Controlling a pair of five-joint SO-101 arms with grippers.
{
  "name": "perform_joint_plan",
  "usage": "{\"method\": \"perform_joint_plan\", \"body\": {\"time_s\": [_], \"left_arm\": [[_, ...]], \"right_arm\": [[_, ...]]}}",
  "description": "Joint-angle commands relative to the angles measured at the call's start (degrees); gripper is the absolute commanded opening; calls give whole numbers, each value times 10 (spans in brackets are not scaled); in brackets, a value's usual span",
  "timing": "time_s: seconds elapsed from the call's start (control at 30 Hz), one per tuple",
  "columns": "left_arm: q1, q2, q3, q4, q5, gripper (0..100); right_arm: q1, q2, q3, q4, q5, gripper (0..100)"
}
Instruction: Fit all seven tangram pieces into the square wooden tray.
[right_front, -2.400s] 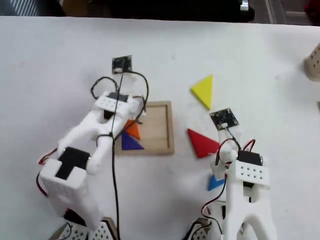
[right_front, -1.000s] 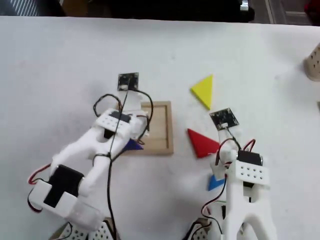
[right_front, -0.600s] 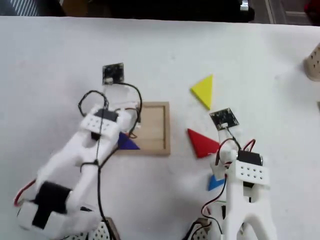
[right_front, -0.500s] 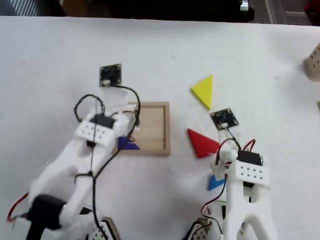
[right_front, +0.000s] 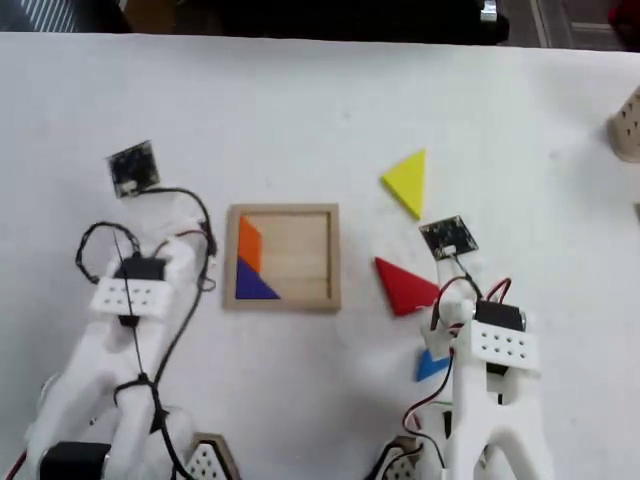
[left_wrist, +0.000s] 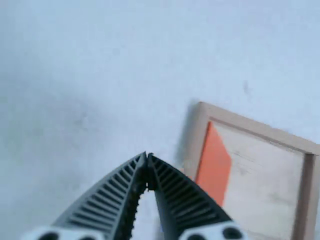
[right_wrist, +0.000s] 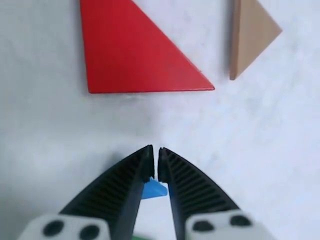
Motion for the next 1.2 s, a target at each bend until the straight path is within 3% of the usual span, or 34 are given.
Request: {"method": "perform_joint_plan", "body": {"time_s": [0.0,0.1,0.23,0.53,0.67,0.83,1.17], "left_arm": [[-60,-22,14,-12,-105,27],[-70,-22,33,-16,-169,27],[-70,-22,39,-17,-190,27],[-67,-18,39,-17,-192,27],[-67,-17,39,-17,-192,27],[-67,-16,40,-30,-192,27],[-66,-16,49,-51,-192,27]], "right_arm": [[3,-14,-70,24,5,22],[0,-13,-140,95,6,100],[-21,-13,-185,153,7,204],[-164,93,-164,146,19,208],[-156,173,-194,147,50,205],[-77,178,-185,198,59,204],[-6,121,-45,214,420,208]]}}
